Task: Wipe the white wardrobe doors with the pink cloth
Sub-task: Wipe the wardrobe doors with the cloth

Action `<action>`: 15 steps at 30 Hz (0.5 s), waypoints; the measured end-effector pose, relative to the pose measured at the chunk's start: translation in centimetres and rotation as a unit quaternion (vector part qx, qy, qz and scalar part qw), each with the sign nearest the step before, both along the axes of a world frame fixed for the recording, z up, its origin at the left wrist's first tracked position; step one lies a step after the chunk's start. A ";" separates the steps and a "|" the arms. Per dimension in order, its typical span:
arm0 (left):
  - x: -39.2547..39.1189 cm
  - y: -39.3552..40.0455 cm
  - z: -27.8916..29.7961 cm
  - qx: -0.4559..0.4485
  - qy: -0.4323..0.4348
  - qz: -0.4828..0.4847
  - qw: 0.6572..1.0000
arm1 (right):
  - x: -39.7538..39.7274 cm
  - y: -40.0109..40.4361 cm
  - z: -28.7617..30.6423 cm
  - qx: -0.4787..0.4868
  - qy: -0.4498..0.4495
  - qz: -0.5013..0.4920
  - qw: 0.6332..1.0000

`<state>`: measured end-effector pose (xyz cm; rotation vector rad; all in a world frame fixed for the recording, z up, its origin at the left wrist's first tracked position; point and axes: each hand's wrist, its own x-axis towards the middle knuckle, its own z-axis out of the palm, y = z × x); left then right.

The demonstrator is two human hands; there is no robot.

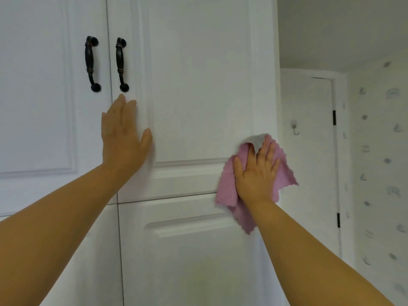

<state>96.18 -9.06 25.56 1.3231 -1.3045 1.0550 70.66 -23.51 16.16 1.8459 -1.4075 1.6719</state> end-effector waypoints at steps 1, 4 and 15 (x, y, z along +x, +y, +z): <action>-0.1 -0.5 -0.3 0.006 -0.013 0.022 1.000 | -0.3 -0.3 0.2 0.001 -0.002 -0.002 1.000; -0.3 -1.6 -0.9 0.005 -0.016 0.069 0.997 | -1.2 -1.4 0.9 -0.023 -0.003 0.001 1.000; -0.7 -3.7 -0.9 -0.055 -0.013 0.129 0.990 | -3.7 -4.8 11.7 -0.123 0.036 -0.035 0.991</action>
